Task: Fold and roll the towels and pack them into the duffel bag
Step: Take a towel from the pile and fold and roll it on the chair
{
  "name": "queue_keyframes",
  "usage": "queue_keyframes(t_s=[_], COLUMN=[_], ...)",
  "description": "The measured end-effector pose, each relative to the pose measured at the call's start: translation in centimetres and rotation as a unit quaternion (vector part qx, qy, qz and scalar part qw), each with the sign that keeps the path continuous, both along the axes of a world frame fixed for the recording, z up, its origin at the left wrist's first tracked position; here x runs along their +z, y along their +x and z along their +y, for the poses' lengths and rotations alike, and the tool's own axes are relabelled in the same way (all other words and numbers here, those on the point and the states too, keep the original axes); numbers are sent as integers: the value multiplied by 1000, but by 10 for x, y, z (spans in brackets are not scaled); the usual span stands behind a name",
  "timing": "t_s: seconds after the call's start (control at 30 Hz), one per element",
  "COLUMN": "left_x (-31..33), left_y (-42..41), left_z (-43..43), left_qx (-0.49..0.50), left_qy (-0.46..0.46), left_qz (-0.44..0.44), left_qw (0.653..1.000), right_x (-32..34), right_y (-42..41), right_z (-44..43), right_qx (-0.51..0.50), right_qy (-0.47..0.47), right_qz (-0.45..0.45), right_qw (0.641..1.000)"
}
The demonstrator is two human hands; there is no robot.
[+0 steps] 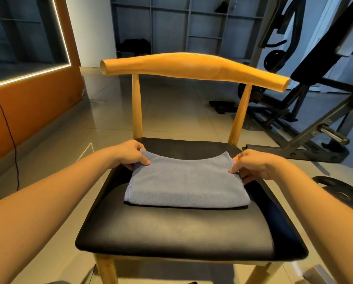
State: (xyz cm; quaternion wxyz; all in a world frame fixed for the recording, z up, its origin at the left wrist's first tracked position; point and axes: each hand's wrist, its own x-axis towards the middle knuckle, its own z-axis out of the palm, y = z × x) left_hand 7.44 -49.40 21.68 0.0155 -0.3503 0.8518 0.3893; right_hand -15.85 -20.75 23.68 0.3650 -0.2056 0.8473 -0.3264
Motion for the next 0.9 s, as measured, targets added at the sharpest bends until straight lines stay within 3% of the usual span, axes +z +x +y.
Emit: queue_keyframes(t_s=[0.27,0.47,0.53,0.67,0.73,0.83,0.9], left_x=[5,49,60,41,25,4,-8], left_y=[3,-52,-77,-96,-81,-38,-7], left_z=[-8,-7,3,44,80,135,162], left_qx=[90,111,90,-26,-89,-180,-226], left_qy=[45,-69,-114,-330,-316,-213,-216], left_qz=[75,222,241,78,76,92,74], left_qw=[992,966,960,940,942,956,947], right_x=[0,3,-4,-23,-28,-32,-32], right_y=[-4,36,55,69,62,53,52], right_z=[-5,18,27,39,39,34,32], right_qx=[-75,-75,-45,-57,-104,-111,-106], right_qy=[-80,-147,-121,-73,-80,-74,-74], right_qz=[-41,-189,-211,-190,-168,-115,-79], right_qw=[993,968,969,977,977,984,988])
